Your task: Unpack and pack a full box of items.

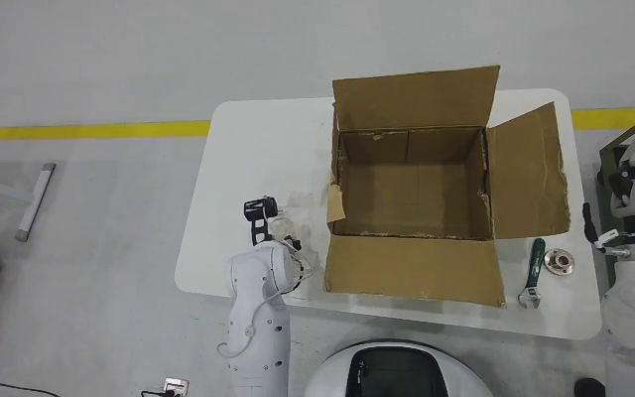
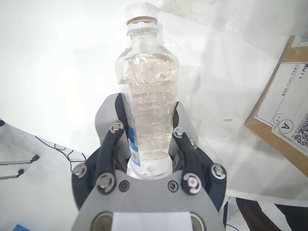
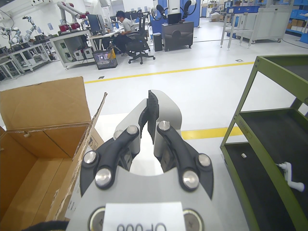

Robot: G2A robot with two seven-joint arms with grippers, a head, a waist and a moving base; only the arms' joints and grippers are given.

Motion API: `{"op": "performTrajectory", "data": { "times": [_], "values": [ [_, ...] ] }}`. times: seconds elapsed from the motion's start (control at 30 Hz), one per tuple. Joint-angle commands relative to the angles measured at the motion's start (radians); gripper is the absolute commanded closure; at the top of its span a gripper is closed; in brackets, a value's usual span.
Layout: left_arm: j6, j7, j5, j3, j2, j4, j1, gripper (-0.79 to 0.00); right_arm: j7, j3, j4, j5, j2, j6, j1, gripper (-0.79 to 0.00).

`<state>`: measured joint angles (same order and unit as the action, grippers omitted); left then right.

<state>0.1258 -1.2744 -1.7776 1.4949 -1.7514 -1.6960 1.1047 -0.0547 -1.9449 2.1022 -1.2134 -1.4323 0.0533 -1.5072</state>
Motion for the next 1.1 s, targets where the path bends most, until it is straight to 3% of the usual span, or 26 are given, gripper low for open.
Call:
{"op": "performTrajectory", "data": {
  "times": [0.0, 0.13, 0.17, 0.2, 0.4, 0.47, 0.5, 0.53, 0.77, 1.0, 1.03, 1.07],
  "values": [
    [0.006, -0.004, -0.008, -0.001, 0.001, 0.005, -0.002, -0.314, 0.000, 0.000, 0.000, 0.000, 0.000, 0.000, 0.000, 0.000],
    [0.010, -0.006, -0.007, -0.004, 0.004, 0.006, -0.004, -0.289, 0.000, 0.000, 0.000, 0.000, 0.000, 0.000, 0.000, 0.000],
    [0.012, -0.006, -0.007, -0.004, 0.004, 0.006, -0.004, -0.194, 0.000, 0.000, 0.000, 0.000, 0.000, 0.000, 0.000, 0.000],
    [0.014, -0.005, -0.009, -0.004, 0.005, 0.005, -0.004, 0.000, 0.000, 0.000, 0.000, 0.000, 0.000, 0.000, 0.000, 0.000],
    [0.024, 0.006, -0.015, -0.010, 0.009, -0.032, 0.011, 0.000, -0.060, -0.006, 0.009, 0.057, 0.002, -0.006, 0.009, 0.000],
    [0.027, 0.000, -0.020, -0.012, 0.010, -0.054, 0.016, 0.000, -0.113, -0.014, 0.022, 0.117, 0.004, -0.004, 0.017, -0.209],
    [0.030, -0.003, -0.019, -0.014, 0.010, -0.072, 0.018, 0.000, -0.146, -0.022, 0.029, 0.150, 0.005, -0.011, 0.021, -0.351],
    [0.031, -0.007, -0.017, -0.016, 0.010, -0.092, 0.020, 0.000, -0.182, -0.029, 0.035, 0.171, 0.007, -0.014, 0.025, -0.785],
    [0.042, -0.068, 0.026, -0.038, 0.009, -0.279, 0.034, 0.000, -0.446, -0.086, 0.057, 0.432, 0.020, -0.046, 0.077, -0.785],
    [0.028, -0.119, 0.054, -0.061, 0.010, -0.442, 0.017, 0.000, -0.585, -0.118, 0.060, 0.675, 0.033, -0.036, 0.091, -0.785],
    [0.024, -0.125, 0.057, -0.066, 0.011, -0.463, 0.012, 0.000, -0.594, -0.113, 0.056, 0.673, 0.035, -0.030, 0.088, -0.502],
    [0.022, -0.133, 0.062, -0.070, 0.011, -0.481, 0.009, 0.000, -0.600, -0.105, 0.052, 0.665, 0.037, -0.022, 0.085, -0.360]
  ]
}}
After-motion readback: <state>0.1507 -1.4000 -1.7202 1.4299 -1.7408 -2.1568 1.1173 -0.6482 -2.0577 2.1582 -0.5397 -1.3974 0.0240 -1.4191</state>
